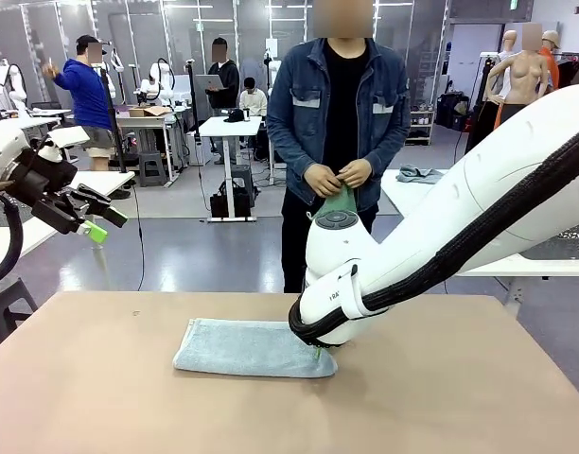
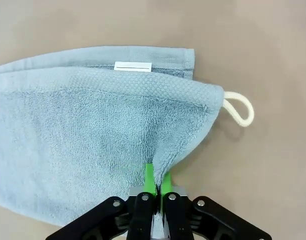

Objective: Fold the towels and place them in the basket.
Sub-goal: When a person lays out a Towel with hook on the table, fold it in half twice.

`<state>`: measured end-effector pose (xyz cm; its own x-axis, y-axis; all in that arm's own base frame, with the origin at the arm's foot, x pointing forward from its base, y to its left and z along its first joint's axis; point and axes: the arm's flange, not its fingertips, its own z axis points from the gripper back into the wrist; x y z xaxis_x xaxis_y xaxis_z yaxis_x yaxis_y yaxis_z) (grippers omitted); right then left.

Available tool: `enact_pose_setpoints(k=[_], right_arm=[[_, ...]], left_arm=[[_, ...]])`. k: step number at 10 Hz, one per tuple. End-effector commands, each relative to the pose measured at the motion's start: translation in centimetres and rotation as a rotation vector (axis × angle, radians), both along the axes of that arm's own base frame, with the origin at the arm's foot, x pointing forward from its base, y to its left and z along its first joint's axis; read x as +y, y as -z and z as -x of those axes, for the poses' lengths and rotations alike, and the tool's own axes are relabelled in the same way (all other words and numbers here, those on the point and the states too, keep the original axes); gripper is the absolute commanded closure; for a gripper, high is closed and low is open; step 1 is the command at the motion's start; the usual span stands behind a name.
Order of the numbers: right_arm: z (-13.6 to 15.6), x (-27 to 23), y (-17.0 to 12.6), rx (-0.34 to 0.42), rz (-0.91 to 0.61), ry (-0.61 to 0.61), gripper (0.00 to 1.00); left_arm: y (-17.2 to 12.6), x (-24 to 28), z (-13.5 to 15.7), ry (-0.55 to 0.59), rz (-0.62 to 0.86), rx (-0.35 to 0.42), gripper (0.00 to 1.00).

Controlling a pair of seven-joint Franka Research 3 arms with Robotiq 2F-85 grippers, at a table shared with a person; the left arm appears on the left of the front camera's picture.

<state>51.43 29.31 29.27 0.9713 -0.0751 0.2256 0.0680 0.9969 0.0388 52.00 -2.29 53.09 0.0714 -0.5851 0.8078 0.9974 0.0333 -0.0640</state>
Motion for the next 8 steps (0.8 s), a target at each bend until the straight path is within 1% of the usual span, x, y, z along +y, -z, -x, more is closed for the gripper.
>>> enact_pose_setpoints(k=[1,4,6,8], right_arm=[[-0.3,-0.3,1.1,-0.017,0.033,0.018,1.00],[-0.9,-4.8,0.9,-0.035,0.032,-0.027,1.00],[-0.9,-7.3,0.8,-0.035,0.044,-0.025,1.00],[-0.9,-8.3,-0.2,-0.050,0.045,-0.004,1.00]], left_arm=[[-0.1,0.1,0.0,-0.001,0.000,-0.001,0.00],[-0.1,0.1,0.0,-0.001,0.000,-0.001,0.00],[-0.1,0.1,0.0,-0.001,0.000,-0.001,0.00],[-0.1,0.1,0.0,-0.001,0.000,-0.001,0.00]])
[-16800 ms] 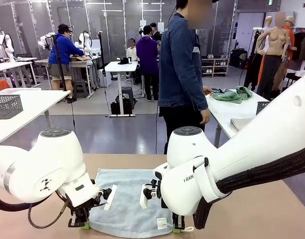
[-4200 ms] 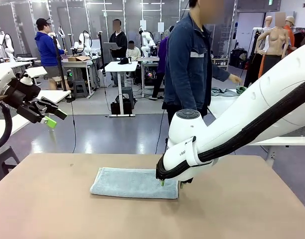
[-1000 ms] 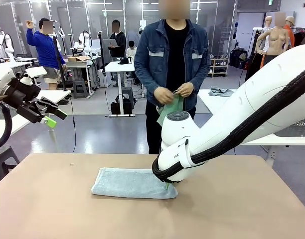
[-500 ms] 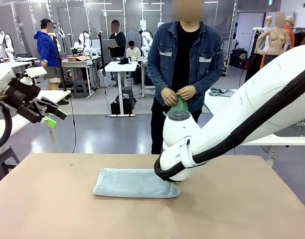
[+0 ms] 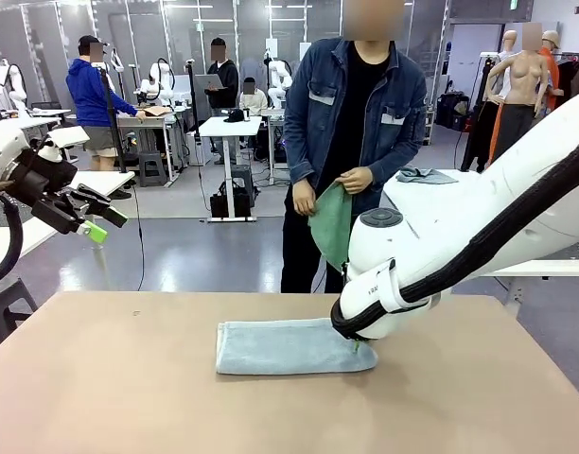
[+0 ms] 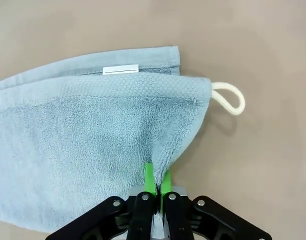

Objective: Fold the towels and place them in the basket.
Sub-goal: When a person lays out a Towel with hook on the table, fold it in half twice.

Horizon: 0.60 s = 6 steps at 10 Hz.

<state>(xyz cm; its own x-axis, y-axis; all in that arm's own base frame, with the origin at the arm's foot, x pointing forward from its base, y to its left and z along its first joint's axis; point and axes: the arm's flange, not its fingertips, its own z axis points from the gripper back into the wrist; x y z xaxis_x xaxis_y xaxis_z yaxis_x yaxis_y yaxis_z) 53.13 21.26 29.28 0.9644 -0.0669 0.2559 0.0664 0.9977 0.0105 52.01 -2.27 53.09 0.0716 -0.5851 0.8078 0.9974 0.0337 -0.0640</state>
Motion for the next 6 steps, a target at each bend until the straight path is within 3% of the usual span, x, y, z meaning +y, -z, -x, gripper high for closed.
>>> enact_pose_setpoints(k=[1,6], right_arm=[[1.0,-0.3,-1.0,-0.031,0.018,-0.006,1.00],[2.1,4.0,-10.4,-0.163,0.058,-0.031,1.00]], left_arm=[[-0.1,0.0,0.0,0.000,0.000,-0.001,0.00],[-0.1,0.0,0.0,0.000,0.000,-0.001,0.00]])
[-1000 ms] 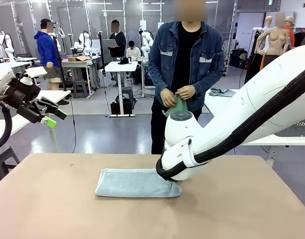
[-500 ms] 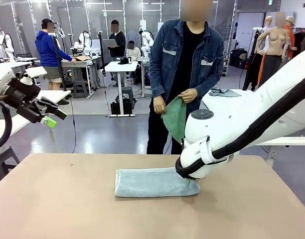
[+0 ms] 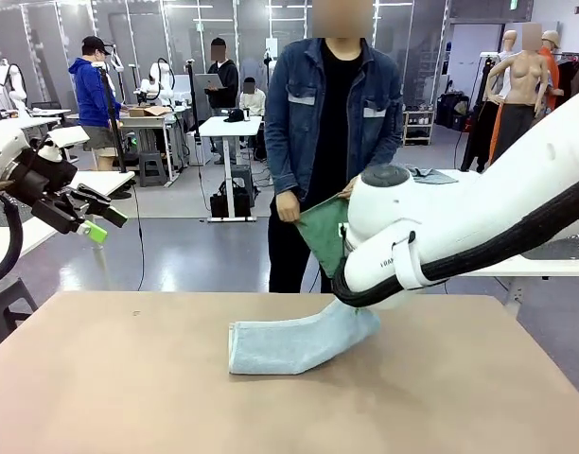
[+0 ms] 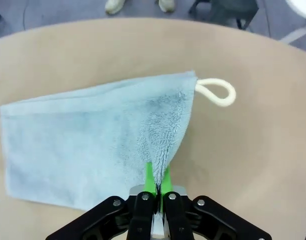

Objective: Fold the towels and place them in the basket.
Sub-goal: When a person lays out a Towel with hook on the table, fold it in half twice.

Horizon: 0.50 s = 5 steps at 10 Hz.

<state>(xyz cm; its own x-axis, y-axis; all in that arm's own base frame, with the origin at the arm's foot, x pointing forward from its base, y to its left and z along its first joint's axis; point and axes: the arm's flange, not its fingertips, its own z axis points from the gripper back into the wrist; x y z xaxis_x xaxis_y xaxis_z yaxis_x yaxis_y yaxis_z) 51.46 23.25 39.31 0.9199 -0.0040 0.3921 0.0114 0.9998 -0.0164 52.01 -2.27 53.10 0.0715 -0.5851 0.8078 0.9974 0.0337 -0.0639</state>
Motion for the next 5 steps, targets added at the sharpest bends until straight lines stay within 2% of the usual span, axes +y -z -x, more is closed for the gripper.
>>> enact_pose_setpoints(k=[1,5], right_arm=[[0.5,4.5,-1.5,-0.025,0.020,0.000,1.00],[1.0,13.0,-2.2,-0.033,0.016,-0.069,1.00]], left_arm=[[-0.1,0.0,0.0,0.000,0.000,-0.001,0.00],[-0.1,0.0,0.0,0.000,0.000,-0.001,0.00]])
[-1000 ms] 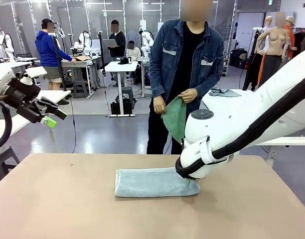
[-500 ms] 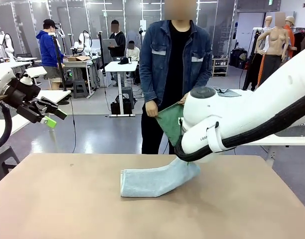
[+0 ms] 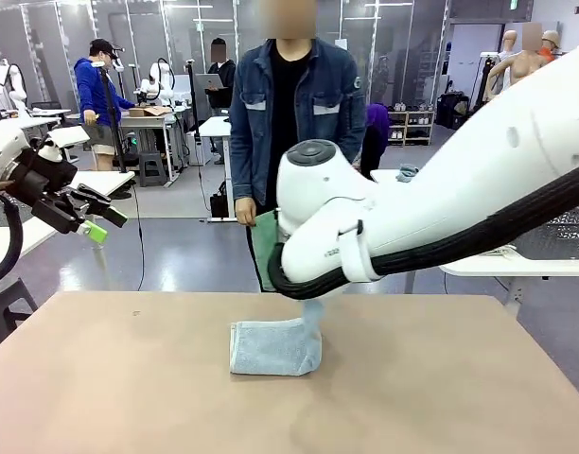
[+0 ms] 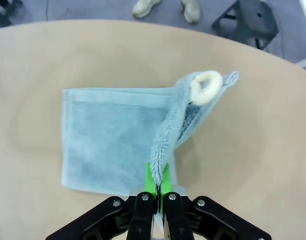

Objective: Fold the towels and place them in the basket.
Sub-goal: When a person lays out a Towel with hook on the table, fold it in half twice.

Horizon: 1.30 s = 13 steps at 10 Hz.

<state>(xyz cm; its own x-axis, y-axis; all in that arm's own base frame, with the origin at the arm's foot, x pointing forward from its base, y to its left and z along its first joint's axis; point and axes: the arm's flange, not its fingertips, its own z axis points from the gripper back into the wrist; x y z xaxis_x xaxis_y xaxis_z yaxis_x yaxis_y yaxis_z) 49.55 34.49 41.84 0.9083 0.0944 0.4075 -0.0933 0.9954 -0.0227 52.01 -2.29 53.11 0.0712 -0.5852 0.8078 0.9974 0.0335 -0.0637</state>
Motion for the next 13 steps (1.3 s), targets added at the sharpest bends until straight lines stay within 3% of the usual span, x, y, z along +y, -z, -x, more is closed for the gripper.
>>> enact_pose_setpoints(k=[1,4,8,13], right_arm=[[-0.2,3.9,0.1,-0.006,-0.002,0.025,1.00],[1.3,7.8,0.3,0.019,0.005,-0.025,1.00],[1.2,10.3,3.9,0.080,-0.015,-0.014,1.00],[0.9,12.3,7.5,0.099,-0.018,0.012,1.00]], left_arm=[[0.0,0.0,0.1,0.000,0.001,0.000,0.00],[0.0,0.0,0.1,0.000,0.001,0.000,0.00],[0.0,0.0,0.1,0.000,0.001,0.000,0.00],[0.0,0.0,0.1,0.000,0.001,0.000,0.00]])
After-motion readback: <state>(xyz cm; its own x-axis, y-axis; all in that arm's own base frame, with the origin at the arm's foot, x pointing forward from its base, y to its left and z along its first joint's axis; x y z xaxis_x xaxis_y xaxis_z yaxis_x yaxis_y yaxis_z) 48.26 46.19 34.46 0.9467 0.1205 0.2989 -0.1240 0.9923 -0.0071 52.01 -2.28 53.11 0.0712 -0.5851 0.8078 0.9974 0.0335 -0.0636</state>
